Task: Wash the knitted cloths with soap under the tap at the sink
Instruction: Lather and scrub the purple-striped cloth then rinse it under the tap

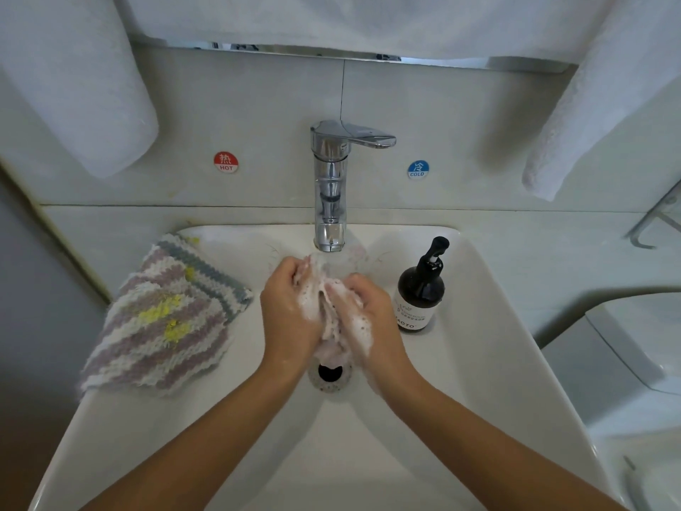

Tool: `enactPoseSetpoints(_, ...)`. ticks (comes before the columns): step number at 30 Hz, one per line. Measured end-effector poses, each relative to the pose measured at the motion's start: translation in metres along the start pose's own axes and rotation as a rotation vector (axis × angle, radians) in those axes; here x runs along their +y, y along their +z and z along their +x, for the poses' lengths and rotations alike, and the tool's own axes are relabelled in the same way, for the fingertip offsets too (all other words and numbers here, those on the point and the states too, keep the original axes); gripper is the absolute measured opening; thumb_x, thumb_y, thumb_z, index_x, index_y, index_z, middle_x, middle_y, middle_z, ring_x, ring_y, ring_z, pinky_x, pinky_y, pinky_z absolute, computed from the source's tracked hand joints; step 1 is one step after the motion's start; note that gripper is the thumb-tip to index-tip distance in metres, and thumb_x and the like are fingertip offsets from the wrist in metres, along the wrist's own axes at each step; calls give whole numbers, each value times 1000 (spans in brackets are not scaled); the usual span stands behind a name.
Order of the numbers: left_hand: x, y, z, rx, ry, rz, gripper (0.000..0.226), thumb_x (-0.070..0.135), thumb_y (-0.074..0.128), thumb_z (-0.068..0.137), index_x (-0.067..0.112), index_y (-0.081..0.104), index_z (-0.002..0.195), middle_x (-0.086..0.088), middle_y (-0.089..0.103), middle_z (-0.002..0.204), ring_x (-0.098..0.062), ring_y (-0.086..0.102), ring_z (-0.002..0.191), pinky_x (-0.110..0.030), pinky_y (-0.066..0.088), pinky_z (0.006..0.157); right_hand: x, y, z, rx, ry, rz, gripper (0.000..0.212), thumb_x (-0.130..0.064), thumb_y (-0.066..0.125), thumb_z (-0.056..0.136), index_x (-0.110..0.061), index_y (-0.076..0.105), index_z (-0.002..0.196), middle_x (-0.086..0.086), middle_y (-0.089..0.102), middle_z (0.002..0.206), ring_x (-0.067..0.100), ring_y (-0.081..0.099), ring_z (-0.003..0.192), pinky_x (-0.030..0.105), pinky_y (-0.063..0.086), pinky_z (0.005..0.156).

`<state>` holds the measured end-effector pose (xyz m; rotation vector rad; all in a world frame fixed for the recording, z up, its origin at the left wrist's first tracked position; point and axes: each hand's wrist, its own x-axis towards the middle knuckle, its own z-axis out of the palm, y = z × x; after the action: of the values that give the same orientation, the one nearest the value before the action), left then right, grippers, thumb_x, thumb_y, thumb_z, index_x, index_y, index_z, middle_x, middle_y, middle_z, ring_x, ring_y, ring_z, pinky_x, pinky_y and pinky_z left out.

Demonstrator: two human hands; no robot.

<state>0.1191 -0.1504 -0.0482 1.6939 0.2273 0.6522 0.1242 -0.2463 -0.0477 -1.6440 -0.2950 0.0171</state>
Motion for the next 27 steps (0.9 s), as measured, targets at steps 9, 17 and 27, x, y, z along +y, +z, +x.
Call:
enactPoseSetpoints(9, 12, -24, 28, -263, -251, -21, 6, 13, 65, 91, 13, 59, 88, -3, 63, 76, -15, 60, 58, -24, 45, 41, -4, -30, 21, 116, 64, 29, 19, -7, 71, 85, -24, 65, 83, -4, 65, 91, 20, 65, 88, 32, 54, 73)
enactPoseSetpoints(17, 22, -38, 32, -584, -225, 269, 26, -6, 58, 89, 14, 63, 105, -14, 69, 93, -33, 68, 76, -36, 56, 58, -7, -37, 23, 268, 63, 93, 24, -4, 62, 91, -23, 64, 77, -7, 63, 83, 10, 61, 83, 29, 50, 83)
enactPoseSetpoints(27, 12, -34, 32, -550, -70, 340, 4, 19, 65, 91, 20, 61, 93, 2, 64, 85, -12, 63, 74, -16, 47, 56, -5, -39, 23, 270, 91, 62, 17, -13, 62, 92, -22, 65, 79, -3, 65, 86, 15, 63, 87, 34, 51, 83)
